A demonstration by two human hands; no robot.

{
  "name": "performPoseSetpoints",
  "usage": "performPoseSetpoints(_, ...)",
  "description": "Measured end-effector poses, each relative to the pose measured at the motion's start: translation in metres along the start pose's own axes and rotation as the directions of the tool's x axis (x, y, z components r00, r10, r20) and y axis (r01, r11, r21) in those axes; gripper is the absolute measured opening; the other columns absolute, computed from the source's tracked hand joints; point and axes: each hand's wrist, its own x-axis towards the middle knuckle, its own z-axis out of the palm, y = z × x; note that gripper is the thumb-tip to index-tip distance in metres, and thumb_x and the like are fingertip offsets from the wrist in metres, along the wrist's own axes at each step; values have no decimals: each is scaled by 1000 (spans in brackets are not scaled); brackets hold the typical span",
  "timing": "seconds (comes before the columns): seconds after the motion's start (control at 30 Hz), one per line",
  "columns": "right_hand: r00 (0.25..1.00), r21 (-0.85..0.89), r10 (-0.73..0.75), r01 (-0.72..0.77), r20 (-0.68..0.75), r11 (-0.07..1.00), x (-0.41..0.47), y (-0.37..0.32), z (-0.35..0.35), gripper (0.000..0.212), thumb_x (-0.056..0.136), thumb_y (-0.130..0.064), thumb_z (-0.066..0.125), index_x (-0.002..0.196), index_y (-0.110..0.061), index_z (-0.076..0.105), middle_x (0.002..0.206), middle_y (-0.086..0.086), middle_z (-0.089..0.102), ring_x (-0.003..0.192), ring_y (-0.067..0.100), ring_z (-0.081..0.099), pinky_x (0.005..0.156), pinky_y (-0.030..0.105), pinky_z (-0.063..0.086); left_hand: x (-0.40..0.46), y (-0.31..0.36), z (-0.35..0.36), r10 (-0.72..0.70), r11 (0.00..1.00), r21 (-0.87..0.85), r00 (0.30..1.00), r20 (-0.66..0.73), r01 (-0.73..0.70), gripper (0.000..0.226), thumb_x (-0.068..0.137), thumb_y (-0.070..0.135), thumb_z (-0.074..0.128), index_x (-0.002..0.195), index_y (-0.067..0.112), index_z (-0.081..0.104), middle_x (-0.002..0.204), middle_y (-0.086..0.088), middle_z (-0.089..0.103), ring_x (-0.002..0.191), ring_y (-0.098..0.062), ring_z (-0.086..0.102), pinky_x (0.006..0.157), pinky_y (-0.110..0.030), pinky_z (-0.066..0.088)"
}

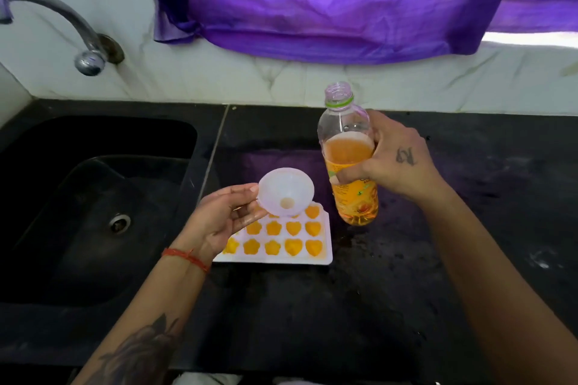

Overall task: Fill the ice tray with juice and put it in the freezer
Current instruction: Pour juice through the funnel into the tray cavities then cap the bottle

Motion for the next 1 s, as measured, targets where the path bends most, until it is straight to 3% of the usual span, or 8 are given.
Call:
performPoseSetpoints(0.17,994,96,13,-3,-107,995,41,-18,22,83,37,-52,83,113,-38,51,99,-11,66,91,15,62,78,35,51,35,34,-17,101,992,-69,993,-64,-105,8,84,1,62,90,1,67,73,-11,71,65,-13,69,58,-30,59)
performPoseSetpoints(0.23,990,166,36,-14,-133,986,58,-19,37,83,38,-49,84,112,-37,51,100,-9,65,93,15,63,80,35,53,54,43,-22,182,982,-28,981,-72,-185,6,85,0,61,89,2,66,75,-11,69,65,-12,69,63,-33,61)
performPoseSetpoints(0.4,978,223,114,-74,-173,972,88,-14,82,78,43,-42,88,110,-31,50,94,-11,61,91,15,62,73,29,51,102,48,-28,315,948,90,944,-102,-306,6,86,0,61,87,6,63,86,-13,68,81,-21,68,62,-23,59)
performPoseSetpoints(0.63,955,238,188,-133,-228,962,85,-3,123,86,50,-43,87,124,-27,47,109,-3,66,100,18,63,83,35,53,144,35,-36,349,932,162,925,-151,-325,12,85,-4,60,84,8,60,81,-11,64,81,-22,65,63,-19,57)
performPoseSetpoints(0.8,967,264,171,-117,-190,957,79,-5,127,90,58,-36,86,133,-24,38,120,1,61,108,18,59,88,35,52,153,25,-43,358,885,379,916,-179,-272,8,83,4,66,86,11,64,89,-10,67,93,-28,67,75,-30,56)
performPoseSetpoints(0.87,979,290,190,-161,-75,944,78,-1,122,93,62,-28,86,138,-23,32,127,2,57,114,20,56,92,37,51,151,25,-44,391,815,522,904,-173,-253,10,82,12,68,92,11,66,96,-9,68,94,-26,66,82,-37,56)
performPoseSetpoints(0.93,965,320,257,-261,56,911,75,9,113,94,66,-22,84,142,-23,30,136,5,51,120,23,52,97,42,48,145,27,-44,526,616,739,841,-130,-271,24,81,22,71,102,13,65,106,-9,65,93,-20,63,85,-38,53)
performPoseSetpoints(1.0,951,319,301,-307,70,897,65,23,103,82,72,-19,80,142,-24,35,139,7,49,120,23,53,97,38,48,134,32,-40,666,416,841,745,-23,-346,34,79,29,71,110,15,62,114,-10,58,100,-22,58,86,-38,50)
